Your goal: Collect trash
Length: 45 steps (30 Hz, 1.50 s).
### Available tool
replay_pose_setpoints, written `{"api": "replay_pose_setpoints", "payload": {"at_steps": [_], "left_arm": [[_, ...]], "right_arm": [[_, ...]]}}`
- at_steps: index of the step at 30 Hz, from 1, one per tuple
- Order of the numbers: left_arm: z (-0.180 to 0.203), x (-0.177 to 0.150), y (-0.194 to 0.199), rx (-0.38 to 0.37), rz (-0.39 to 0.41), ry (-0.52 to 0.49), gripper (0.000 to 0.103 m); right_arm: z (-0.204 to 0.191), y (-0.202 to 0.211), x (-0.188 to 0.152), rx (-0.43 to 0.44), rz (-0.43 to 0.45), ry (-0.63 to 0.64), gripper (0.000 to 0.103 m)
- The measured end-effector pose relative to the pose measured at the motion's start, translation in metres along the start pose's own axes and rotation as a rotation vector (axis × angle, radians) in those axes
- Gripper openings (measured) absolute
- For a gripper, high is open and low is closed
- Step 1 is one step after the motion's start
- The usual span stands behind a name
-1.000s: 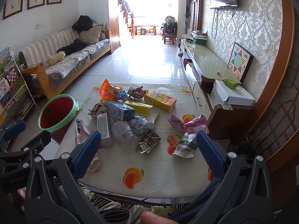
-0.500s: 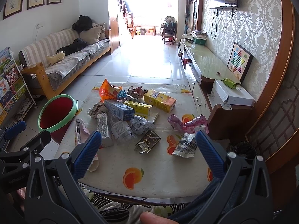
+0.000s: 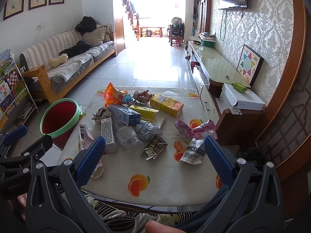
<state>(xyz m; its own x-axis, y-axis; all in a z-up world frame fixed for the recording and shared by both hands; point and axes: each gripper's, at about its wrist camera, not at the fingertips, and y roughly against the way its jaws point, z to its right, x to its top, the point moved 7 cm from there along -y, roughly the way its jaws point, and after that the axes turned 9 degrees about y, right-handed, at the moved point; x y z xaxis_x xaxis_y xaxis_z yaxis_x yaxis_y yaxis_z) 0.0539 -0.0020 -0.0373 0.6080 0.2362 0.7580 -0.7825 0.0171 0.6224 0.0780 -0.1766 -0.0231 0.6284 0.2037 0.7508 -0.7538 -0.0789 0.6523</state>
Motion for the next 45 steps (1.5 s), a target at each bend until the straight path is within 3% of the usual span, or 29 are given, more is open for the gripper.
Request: {"api": "replay_pose_setpoints", "payload": {"at_steps": [34, 38, 45], "left_arm": [[-0.001, -0.007, -0.002, 0.003, -0.007, 0.001, 0.095], [-0.007, -0.015, -0.014, 0.001, -0.045, 0.018, 0.095], [-0.026, -0.024, -0.055, 0.036, -0.157, 0.072, 0.095]], "right_arm": [[0.002, -0.006, -0.008, 0.024, -0.008, -0.016, 0.100], [0.009, -0.014, -0.012, 0.049, -0.016, -0.040, 0.100], [0.038, -0.046, -0.026, 0.011, -0.069, -0.077, 0.100]]}}
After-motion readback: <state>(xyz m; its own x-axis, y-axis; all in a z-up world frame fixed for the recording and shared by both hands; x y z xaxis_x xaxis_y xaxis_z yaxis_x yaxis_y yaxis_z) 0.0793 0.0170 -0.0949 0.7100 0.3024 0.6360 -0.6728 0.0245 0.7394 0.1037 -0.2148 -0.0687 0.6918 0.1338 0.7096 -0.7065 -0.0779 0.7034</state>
